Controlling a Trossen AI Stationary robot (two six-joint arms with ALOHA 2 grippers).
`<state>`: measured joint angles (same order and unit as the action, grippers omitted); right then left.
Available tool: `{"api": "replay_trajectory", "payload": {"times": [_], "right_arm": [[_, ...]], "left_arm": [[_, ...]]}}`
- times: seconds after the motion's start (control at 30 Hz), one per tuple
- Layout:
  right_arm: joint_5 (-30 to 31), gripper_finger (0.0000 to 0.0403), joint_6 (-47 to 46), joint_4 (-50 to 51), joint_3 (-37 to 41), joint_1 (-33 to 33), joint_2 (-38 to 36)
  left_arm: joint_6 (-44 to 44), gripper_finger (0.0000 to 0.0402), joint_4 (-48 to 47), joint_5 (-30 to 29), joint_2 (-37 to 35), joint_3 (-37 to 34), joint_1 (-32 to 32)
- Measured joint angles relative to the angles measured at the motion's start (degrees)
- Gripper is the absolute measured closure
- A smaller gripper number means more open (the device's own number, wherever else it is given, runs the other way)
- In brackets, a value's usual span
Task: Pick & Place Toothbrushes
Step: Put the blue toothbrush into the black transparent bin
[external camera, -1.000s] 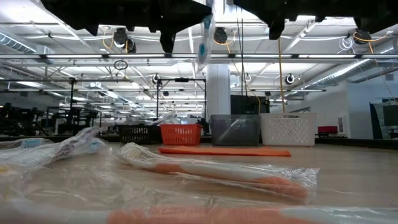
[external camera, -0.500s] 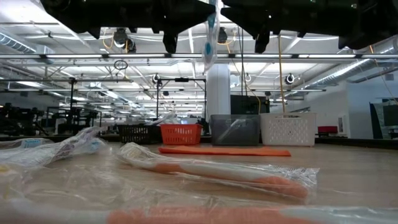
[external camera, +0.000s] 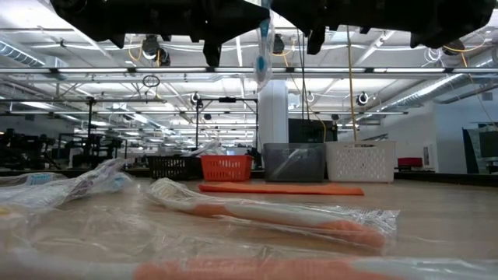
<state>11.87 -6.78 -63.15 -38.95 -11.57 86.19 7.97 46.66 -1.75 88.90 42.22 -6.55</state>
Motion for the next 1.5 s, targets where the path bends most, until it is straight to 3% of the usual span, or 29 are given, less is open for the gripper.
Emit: {"api": "replay_trajectory", "payload": {"times": [0.43, 0.83, 1.3, 1.5], "right_arm": [[-0.1, 0.0307, 0.0, 0.5, -3.0, 0.6, 1.9], [-0.1, 0.0385, 0.3, 1.3, -3.0, 0.7, 1.7], [-0.1, 0.0386, 0.4, 3.1, -3.0, 0.7, 1.7], [-0.1, 0.0386, 0.5, 3.6, -3.0, 0.7, 1.7]], "left_arm": [[0.3, 0.0394, -0.1, -0.2, 0.0, 0.0, 0.0], [0.1, 0.0397, -0.9, -0.2, 0.0, 0.0, -0.1], [1.1, 0.0375, -2.0, -0.3, 0.0, 0.0, 0.0], [1.1, 0.0334, -2.3, -1.1, 0.0, 0.0, 0.0]]}}
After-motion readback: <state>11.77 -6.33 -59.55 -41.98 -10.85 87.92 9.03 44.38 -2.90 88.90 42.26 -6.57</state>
